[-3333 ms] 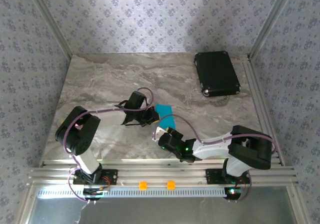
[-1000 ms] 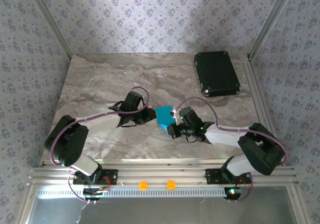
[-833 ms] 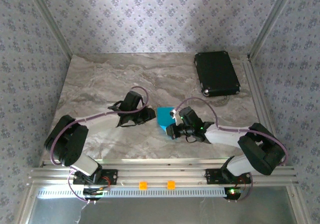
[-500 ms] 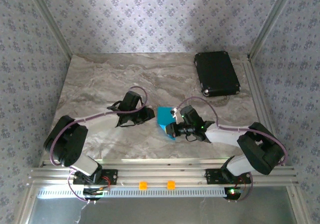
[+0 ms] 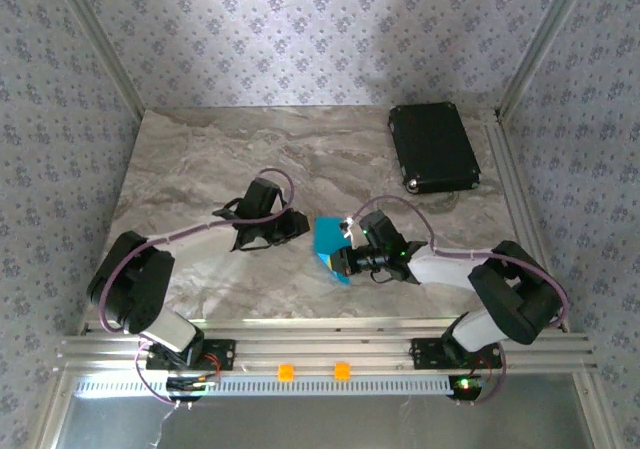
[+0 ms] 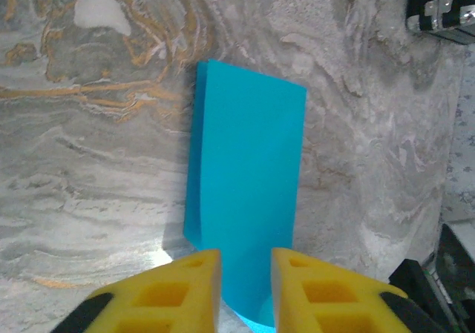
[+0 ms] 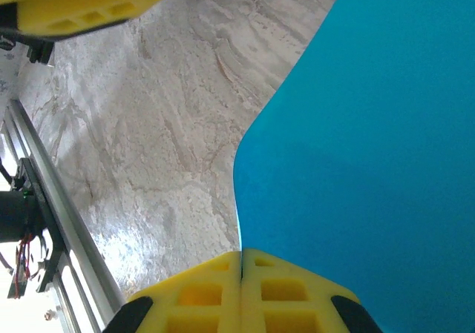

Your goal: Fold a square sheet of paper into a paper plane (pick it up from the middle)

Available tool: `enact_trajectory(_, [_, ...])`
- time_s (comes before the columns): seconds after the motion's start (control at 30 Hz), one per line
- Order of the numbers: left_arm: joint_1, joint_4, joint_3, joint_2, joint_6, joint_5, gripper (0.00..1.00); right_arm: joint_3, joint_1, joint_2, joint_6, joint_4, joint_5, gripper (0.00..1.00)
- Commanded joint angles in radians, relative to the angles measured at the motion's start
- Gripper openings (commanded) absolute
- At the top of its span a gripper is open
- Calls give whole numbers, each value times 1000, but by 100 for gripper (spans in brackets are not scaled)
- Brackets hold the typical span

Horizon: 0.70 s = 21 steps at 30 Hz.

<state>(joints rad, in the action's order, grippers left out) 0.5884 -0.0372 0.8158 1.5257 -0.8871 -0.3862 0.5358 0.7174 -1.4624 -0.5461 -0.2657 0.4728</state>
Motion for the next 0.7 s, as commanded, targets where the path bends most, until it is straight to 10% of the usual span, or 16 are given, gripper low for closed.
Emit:
enact_trajectory(0.0, [-12, -24, 54, 4, 37, -39, 17, 3, -6, -8, -28, -24, 35, 2])
enact_trajectory(0.67, [27, -94, 328, 354, 135, -201, 5, -45, -3, -47, -45, -86, 68, 2])
